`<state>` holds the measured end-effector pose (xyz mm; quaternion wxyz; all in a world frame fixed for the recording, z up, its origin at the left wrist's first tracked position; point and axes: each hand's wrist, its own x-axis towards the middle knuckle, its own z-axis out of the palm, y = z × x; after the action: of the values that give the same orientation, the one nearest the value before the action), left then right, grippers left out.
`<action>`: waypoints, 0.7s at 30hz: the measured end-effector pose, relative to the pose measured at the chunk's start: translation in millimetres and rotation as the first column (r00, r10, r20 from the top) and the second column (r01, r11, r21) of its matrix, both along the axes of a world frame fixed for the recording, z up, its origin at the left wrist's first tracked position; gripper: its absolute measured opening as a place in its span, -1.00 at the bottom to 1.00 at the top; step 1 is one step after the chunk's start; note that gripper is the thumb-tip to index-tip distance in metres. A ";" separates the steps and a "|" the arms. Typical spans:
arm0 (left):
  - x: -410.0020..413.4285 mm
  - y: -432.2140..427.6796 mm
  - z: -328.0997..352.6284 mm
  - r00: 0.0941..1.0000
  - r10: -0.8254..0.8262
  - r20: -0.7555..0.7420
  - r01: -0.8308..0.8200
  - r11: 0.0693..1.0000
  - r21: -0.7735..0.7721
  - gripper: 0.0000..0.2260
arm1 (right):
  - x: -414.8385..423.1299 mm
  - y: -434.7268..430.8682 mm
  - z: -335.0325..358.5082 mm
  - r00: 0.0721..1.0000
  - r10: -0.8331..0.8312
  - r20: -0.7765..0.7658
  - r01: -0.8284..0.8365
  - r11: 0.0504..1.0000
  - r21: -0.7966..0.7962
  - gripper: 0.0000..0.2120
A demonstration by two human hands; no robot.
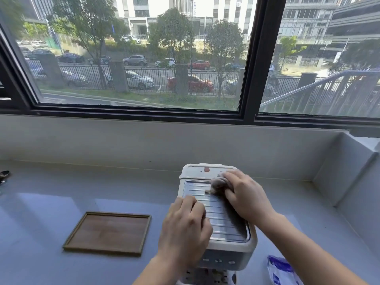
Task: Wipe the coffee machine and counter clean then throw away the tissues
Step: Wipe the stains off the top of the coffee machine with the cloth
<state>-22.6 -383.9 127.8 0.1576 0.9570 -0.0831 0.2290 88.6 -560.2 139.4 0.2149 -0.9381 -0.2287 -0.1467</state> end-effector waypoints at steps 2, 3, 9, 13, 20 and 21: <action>9.5 -0.3 4.8 0.999 0.026 -0.032 -0.025 0.999 0.025 -0.82 | 18.1 7.5 1.5 0.992 -0.121 -0.032 0.121 0.993 -0.011 -0.85; 11.9 -0.5 4.4 0.999 0.035 -0.037 -0.034 0.999 0.023 -0.82 | 26.2 14.0 4.0 0.987 -0.152 -0.056 0.151 0.988 -0.017 -0.88; 12.7 2.8 -4.4 0.999 0.016 -0.051 -0.018 0.999 -0.043 -0.86 | 29.0 41.6 4.2 0.998 0.037 -0.046 -0.040 0.998 -0.051 -0.80; 13.6 4.0 -5.1 0.997 0.017 -0.070 -0.020 0.999 -0.044 -0.85 | 10.3 18.5 0.1 0.973 0.231 -0.017 -0.230 0.972 0.038 -0.67; 14.8 4.0 -5.4 0.996 -0.002 -0.084 -0.001 0.999 -0.038 -0.87 | 55.4 39.8 9.7 0.982 -0.117 -0.149 0.125 0.991 0.041 -0.81; 15.0 4.0 -6.0 0.997 -0.001 -0.081 -0.002 0.999 -0.039 -0.87 | 56.6 48.7 9.1 0.983 -0.100 -0.156 0.104 0.994 0.022 -0.79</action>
<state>-7.6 -379.9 121.7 0.1794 0.9623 -0.0718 0.1916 145.2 -511.5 148.6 0.2381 -0.9538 -0.1609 -0.0880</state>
